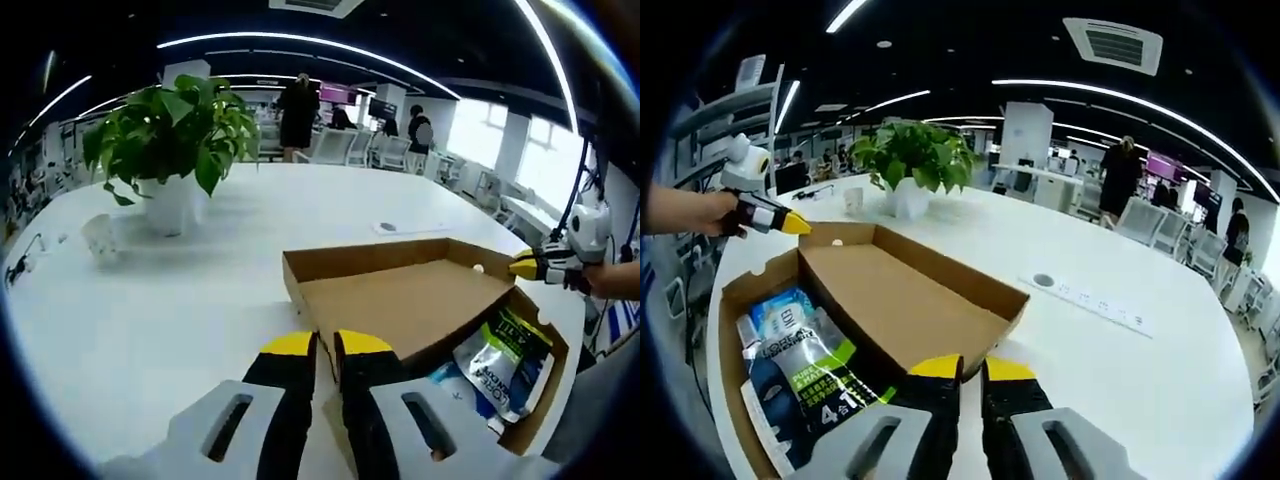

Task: Operate the shoe box by opening the lid, removing the specified soft item, and placing it in the target area until the item is outside and the box remains undamaged.

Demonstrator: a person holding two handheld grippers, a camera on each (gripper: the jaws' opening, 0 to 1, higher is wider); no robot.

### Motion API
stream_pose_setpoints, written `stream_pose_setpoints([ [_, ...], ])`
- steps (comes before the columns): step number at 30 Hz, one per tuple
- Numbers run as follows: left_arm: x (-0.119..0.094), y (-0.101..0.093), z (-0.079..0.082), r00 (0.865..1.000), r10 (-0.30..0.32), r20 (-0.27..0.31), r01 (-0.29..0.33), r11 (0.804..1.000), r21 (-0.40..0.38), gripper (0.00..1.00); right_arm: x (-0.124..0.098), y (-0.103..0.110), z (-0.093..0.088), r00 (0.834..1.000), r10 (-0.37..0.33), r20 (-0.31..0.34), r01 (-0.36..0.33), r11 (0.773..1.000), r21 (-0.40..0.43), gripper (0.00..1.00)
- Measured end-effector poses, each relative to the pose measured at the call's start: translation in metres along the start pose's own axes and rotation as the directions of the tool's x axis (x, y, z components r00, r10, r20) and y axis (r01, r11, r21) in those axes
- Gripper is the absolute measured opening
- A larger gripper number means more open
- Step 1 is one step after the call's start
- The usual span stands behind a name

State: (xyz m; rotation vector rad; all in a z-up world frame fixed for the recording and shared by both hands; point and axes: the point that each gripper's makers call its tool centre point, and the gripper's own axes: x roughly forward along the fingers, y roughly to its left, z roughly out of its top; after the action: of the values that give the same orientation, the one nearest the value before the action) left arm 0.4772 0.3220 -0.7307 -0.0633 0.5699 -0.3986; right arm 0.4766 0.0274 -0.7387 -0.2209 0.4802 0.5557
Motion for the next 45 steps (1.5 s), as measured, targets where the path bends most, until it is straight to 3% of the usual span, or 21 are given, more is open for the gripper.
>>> stream_pose_setpoints([
  [13,-0.022,-0.012,0.006,1.000,0.008,0.013,-0.009,0.999,0.053,0.12,-0.024,0.007,0.000,0.999,0.025,0.033,-0.025,1.000,0.017,0.08],
  [20,-0.030,-0.040,-0.006,0.999,-0.027,-0.040,0.033,0.988,0.152,0.13,-0.038,0.016,0.002,0.998,0.048,0.037,-0.049,0.999,0.013,0.17],
  [27,-0.032,-0.066,-0.017,0.995,-0.072,-0.070,0.083,0.982,0.172,0.17,-0.053,0.026,0.005,0.996,0.077,0.049,-0.077,0.997,0.010,0.24],
  [36,-0.023,-0.105,-0.041,0.975,-0.159,-0.153,0.183,0.970,0.158,0.21,-0.066,0.042,-0.001,0.993,0.111,0.026,-0.110,0.993,-0.049,0.31],
  [45,-0.017,-0.124,-0.059,0.951,-0.219,-0.216,0.246,0.963,0.108,0.26,-0.080,0.052,-0.007,0.990,0.137,0.015,-0.136,0.987,-0.084,0.39],
])
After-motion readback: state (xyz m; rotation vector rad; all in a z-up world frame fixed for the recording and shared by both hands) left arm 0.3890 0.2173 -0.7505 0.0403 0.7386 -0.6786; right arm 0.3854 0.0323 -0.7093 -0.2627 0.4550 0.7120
